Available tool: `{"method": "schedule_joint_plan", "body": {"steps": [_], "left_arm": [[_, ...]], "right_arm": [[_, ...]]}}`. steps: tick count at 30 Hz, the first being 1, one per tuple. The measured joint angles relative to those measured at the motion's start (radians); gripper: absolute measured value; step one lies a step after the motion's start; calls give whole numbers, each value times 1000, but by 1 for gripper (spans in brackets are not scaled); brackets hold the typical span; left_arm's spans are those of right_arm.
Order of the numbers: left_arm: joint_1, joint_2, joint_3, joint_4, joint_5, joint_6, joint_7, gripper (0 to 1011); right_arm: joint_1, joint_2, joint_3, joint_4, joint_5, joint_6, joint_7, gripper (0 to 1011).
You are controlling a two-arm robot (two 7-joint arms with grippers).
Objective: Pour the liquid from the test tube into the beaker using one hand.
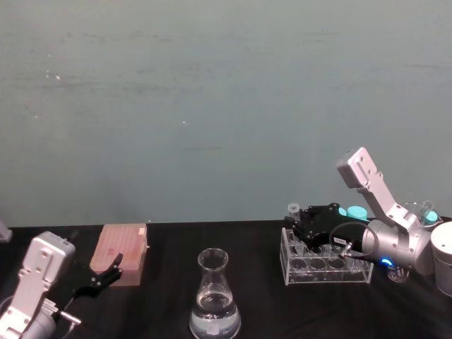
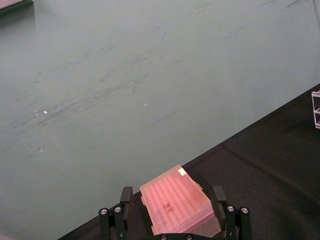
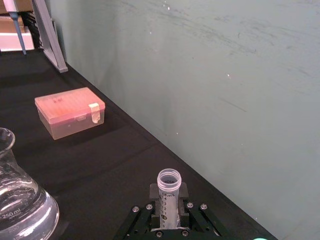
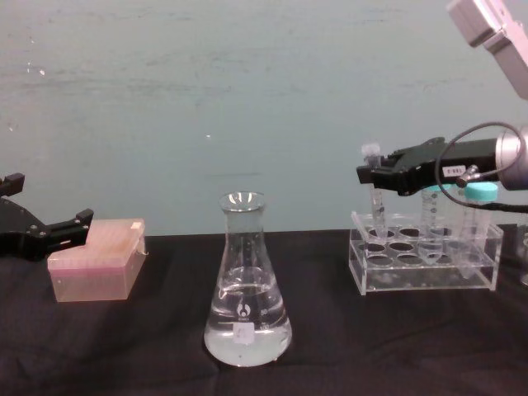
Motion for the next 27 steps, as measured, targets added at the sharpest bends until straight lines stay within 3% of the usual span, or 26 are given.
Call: {"method": "schedule_joint_plan", "body": {"steps": [12, 27], "left_arm": [[0, 0, 0, 0, 0, 0, 0, 1000], [0, 0, 0, 0, 0, 0, 0, 1000]], "right_arm": [[49, -35, -21, 120, -26, -38, 4, 199], [52, -37, -22, 128, -30, -43, 4, 199]]}}
